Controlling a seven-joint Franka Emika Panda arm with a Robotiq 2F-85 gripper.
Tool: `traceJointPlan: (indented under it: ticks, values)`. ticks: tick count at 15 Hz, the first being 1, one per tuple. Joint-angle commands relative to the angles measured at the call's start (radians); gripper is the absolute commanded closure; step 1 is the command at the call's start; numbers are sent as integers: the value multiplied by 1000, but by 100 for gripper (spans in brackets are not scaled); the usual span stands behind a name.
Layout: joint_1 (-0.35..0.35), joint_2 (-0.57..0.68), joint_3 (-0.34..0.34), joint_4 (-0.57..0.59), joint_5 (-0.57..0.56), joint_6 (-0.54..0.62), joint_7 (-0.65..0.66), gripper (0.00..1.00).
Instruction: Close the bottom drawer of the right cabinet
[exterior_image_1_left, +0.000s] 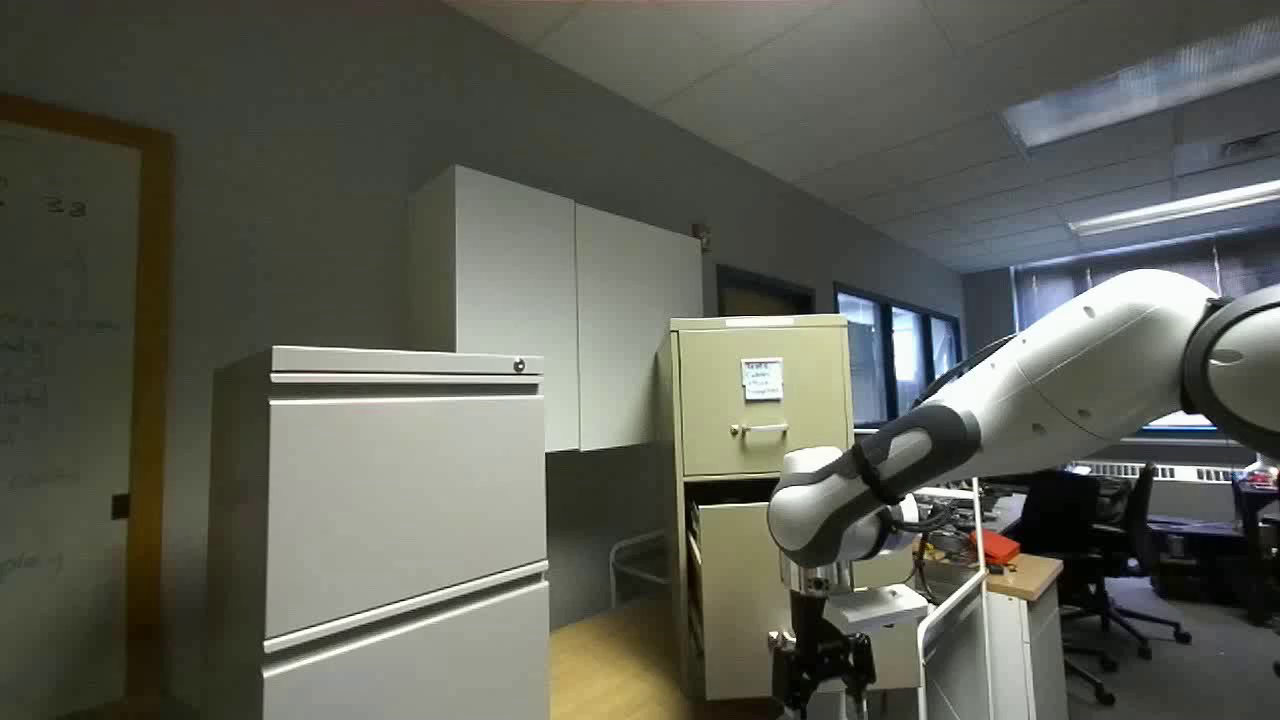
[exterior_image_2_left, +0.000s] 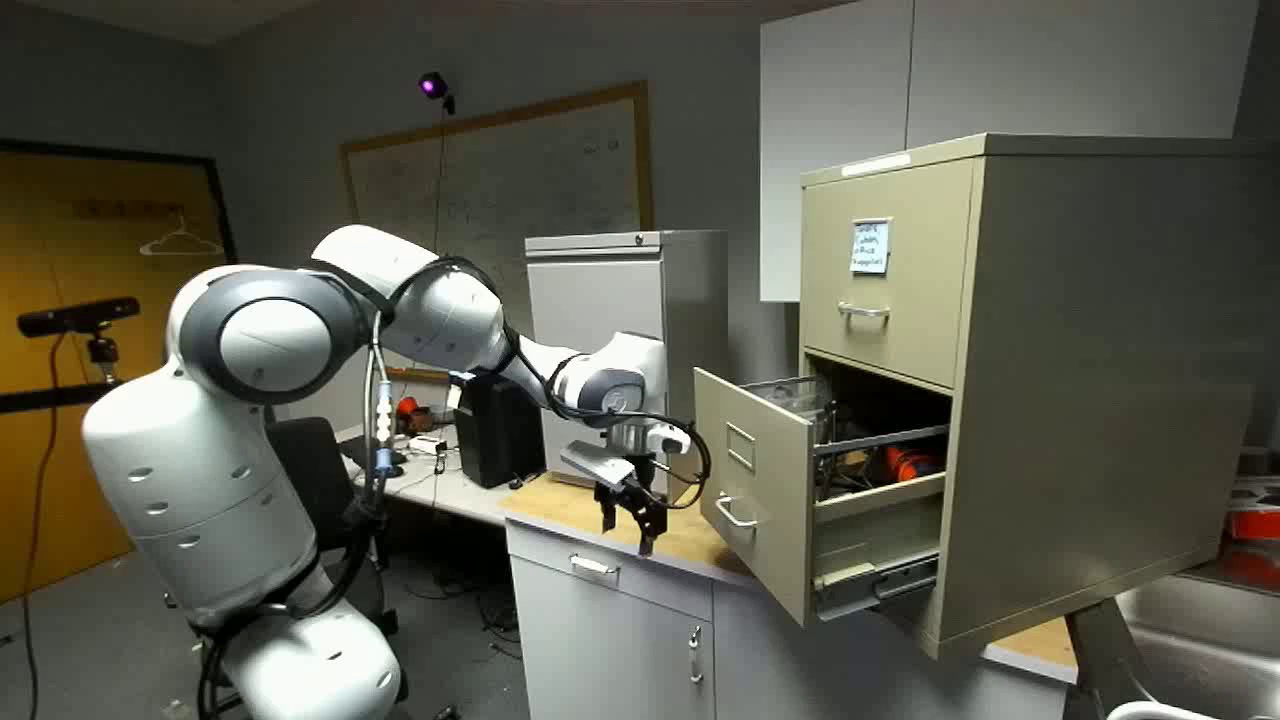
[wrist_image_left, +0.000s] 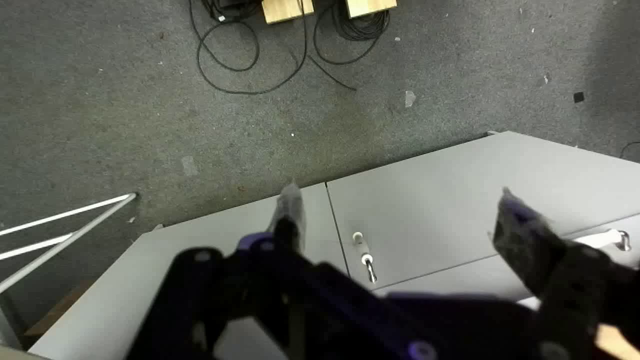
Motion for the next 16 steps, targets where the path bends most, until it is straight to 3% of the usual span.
traceJointPlan:
  ticks: [1,16]
  values:
    - [-10,1,9,2,2,0,-2,0]
    - [-14,-18,20,53,-53,-21,28,0]
